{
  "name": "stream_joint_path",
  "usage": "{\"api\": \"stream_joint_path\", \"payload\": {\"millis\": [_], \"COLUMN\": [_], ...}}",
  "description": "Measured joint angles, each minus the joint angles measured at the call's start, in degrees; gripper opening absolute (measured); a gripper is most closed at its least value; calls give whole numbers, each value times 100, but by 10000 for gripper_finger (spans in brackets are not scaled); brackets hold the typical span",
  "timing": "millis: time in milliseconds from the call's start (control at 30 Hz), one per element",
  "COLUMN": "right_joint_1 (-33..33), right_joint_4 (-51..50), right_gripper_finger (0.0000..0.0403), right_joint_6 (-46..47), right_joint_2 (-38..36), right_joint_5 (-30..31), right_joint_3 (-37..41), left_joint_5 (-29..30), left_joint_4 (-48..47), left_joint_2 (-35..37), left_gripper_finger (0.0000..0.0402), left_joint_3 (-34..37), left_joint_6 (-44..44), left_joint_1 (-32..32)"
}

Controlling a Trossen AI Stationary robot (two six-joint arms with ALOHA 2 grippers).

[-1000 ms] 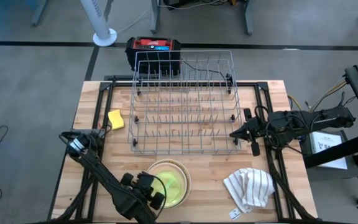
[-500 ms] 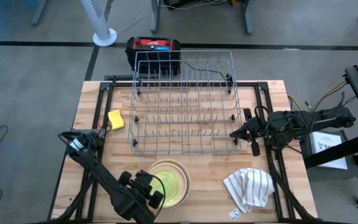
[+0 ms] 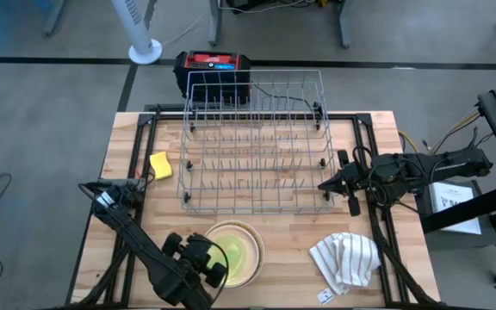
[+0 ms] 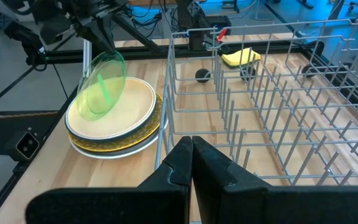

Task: Sort dishes
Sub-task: Put the green transparent plate into the dish rack

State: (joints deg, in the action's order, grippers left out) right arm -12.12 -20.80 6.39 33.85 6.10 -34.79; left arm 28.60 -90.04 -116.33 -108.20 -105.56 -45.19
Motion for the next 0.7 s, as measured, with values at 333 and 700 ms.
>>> {"api": "stream_joint_path", "payload": {"millis": [333, 700], "right_joint_1": [2, 0], "right_joint_4": [0, -2], "right_gripper_finger": [0, 0], "right_joint_6": [-2, 0], "right_joint_2": [0, 0], "right_joint_5": [1, -1], "right_joint_3": [0, 0], "left_joint_5": [244, 816], "left_joint_4": [2, 0], "left_joint_2": [-2, 39], "left_gripper_finger": [0, 0], "left_joint_3": [-363, -903], "left_joint_6": [345, 1197], "left_joint_1": [4, 153]}}
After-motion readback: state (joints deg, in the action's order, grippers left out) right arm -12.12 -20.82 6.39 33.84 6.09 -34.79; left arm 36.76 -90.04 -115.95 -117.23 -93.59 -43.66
